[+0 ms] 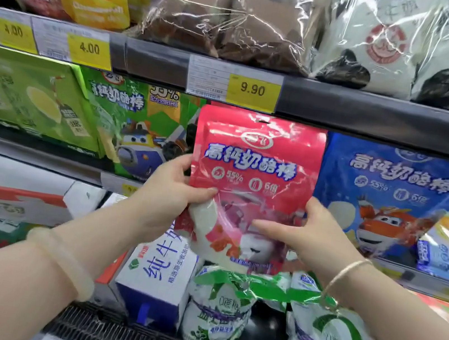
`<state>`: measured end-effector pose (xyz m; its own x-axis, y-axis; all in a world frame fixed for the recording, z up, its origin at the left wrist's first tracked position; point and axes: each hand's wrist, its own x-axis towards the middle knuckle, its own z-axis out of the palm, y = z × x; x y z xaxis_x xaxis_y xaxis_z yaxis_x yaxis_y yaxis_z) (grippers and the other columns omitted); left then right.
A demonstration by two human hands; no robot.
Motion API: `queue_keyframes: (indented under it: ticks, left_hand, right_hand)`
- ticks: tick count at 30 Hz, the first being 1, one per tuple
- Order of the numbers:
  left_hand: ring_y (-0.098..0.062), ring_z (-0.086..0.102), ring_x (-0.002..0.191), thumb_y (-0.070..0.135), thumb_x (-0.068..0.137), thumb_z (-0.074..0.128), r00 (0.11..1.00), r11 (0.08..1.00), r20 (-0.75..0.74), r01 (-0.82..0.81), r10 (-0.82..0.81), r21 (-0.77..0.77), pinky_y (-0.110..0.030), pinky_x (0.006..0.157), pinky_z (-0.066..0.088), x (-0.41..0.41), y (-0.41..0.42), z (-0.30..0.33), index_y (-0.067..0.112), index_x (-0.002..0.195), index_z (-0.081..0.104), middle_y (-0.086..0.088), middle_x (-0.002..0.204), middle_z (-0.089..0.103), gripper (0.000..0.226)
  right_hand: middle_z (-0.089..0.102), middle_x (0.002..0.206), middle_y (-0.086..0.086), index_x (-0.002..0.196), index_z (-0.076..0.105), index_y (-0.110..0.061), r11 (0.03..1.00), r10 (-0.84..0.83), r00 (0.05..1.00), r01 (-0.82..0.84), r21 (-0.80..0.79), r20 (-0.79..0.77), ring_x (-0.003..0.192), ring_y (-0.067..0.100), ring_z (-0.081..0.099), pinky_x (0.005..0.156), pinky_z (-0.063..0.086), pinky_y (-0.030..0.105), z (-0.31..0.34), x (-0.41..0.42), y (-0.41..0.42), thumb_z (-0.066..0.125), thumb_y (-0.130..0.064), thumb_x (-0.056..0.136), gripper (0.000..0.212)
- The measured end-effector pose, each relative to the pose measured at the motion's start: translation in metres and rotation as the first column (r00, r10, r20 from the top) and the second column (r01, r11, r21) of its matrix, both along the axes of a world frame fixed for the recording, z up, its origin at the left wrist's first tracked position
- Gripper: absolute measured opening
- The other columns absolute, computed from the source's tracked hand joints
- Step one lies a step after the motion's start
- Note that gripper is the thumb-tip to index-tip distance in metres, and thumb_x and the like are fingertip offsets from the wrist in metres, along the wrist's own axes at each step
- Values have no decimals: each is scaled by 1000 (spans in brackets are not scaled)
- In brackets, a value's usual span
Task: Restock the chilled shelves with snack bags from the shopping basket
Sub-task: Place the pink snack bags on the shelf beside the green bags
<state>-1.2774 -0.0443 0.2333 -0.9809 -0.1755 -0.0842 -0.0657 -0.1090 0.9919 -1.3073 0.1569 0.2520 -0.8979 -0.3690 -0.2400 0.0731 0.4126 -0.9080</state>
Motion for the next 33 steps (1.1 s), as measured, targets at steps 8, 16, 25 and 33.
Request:
queue_keyframes:
  ticks: [8,16,25,33]
  left_hand:
    - [2,68,64,-17,84,49,958,983,-229,-181,174,-9,-15,55,54,-42,12,11,22,98,49,16,72,72,42]
    - [1,60,77,-5,88,49,970,970,-115,-227,216,-92,-15,59,51,-60,16,-5,28,116,37,14,89,60,45]
    - [-17,45,106,-15,77,59,980,952,89,-149,178,-268,-29,90,36,-60,19,-18,12,138,2,2,104,46,87]
    - [-29,44,123,2,71,76,944,907,86,-276,318,-318,-30,101,42,-33,48,-26,0,143,8,-21,143,35,98]
  right_hand:
    - [64,94,0,114,46,-14,966,-256,877,218,-138,-406,91,22,60,86,48,16,-11,-40,-20,65,6,73,50]
    - [55,92,-4,116,40,-15,960,-257,855,280,-16,-451,80,15,51,50,35,4,-28,-54,-30,61,6,78,49]
    - [53,94,-5,119,36,-13,957,-266,852,288,-22,-452,82,14,50,71,40,21,-34,-55,-37,58,6,79,49]
    - [54,102,4,101,31,-18,938,-318,893,344,28,-317,87,16,50,75,38,23,-45,-36,-33,72,-6,74,51]
